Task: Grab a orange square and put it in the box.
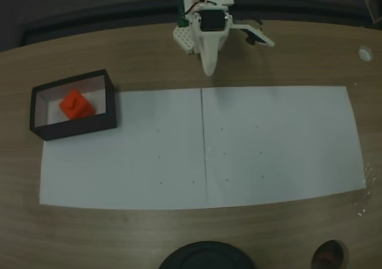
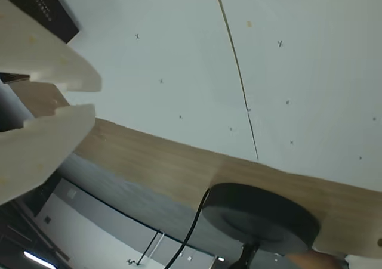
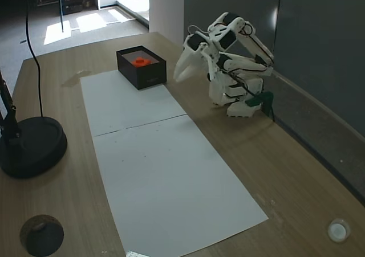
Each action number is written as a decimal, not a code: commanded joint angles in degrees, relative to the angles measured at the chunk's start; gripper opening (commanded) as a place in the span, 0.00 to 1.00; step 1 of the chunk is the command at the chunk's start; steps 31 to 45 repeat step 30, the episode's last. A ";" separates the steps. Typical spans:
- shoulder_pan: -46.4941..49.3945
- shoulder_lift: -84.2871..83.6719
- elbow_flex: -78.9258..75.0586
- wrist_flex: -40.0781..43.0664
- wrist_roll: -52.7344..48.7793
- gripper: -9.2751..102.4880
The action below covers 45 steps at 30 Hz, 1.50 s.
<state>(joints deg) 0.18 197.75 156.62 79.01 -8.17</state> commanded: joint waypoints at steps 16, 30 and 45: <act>4.13 1.23 15.38 -5.01 3.16 0.08; 4.31 1.32 15.29 -4.92 4.75 0.08; 4.31 1.32 15.29 -4.92 4.75 0.08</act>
